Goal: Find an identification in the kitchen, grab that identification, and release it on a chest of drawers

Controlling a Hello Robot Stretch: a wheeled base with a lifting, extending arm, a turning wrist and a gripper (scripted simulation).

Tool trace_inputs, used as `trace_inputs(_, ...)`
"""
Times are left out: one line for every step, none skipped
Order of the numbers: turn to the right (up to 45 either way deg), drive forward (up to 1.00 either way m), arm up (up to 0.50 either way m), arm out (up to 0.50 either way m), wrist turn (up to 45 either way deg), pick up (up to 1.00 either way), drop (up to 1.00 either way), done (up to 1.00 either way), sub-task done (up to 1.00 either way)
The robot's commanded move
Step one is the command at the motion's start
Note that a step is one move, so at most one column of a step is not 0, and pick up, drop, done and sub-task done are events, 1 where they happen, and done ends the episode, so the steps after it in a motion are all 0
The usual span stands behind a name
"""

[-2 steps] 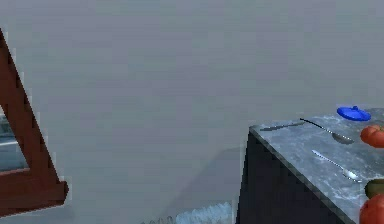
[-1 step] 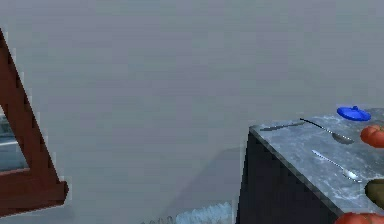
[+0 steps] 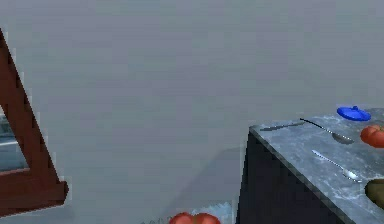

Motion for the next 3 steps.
trace_inputs(45.0,0.00,0.00,0.00,0.0,0.00,0.00,0.00,0.00)
trace_inputs(45.0,0.00,0.00,0.00,0.0,0.00,0.00,0.00,0.00)
trace_inputs(45.0,0.00,0.00,0.00,0.0,0.00,0.00,0.00,0.00)
